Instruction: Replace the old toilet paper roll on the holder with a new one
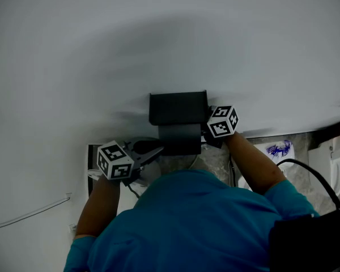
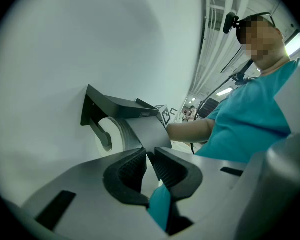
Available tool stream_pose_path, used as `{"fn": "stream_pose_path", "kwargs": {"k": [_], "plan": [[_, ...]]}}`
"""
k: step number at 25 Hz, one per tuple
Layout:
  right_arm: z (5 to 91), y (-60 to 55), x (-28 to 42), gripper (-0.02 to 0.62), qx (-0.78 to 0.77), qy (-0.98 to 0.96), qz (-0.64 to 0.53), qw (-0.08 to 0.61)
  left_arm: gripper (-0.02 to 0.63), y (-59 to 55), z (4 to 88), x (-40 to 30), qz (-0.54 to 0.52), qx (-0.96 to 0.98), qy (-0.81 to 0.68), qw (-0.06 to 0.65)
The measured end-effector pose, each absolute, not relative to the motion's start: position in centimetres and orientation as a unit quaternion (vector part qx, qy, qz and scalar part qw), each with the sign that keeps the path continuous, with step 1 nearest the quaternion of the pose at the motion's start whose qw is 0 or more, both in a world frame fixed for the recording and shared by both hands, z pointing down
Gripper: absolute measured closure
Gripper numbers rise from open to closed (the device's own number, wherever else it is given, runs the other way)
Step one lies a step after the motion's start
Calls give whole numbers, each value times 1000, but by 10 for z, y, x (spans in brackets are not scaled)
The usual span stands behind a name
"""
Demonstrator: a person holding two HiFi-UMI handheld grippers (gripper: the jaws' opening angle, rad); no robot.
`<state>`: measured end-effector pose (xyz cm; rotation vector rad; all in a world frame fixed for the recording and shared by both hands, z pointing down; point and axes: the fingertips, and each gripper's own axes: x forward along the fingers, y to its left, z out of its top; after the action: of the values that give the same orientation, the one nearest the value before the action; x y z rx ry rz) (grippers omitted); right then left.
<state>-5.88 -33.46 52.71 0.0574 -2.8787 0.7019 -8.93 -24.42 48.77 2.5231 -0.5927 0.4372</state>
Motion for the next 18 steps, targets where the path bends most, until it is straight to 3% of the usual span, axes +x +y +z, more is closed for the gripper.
{"fn": "stream_pose_path", "kwargs": {"k": [18], "plan": [[530, -333, -38, 160, 33, -972, 217, 80, 551, -245, 491, -92, 158, 928, -222, 255]]}}
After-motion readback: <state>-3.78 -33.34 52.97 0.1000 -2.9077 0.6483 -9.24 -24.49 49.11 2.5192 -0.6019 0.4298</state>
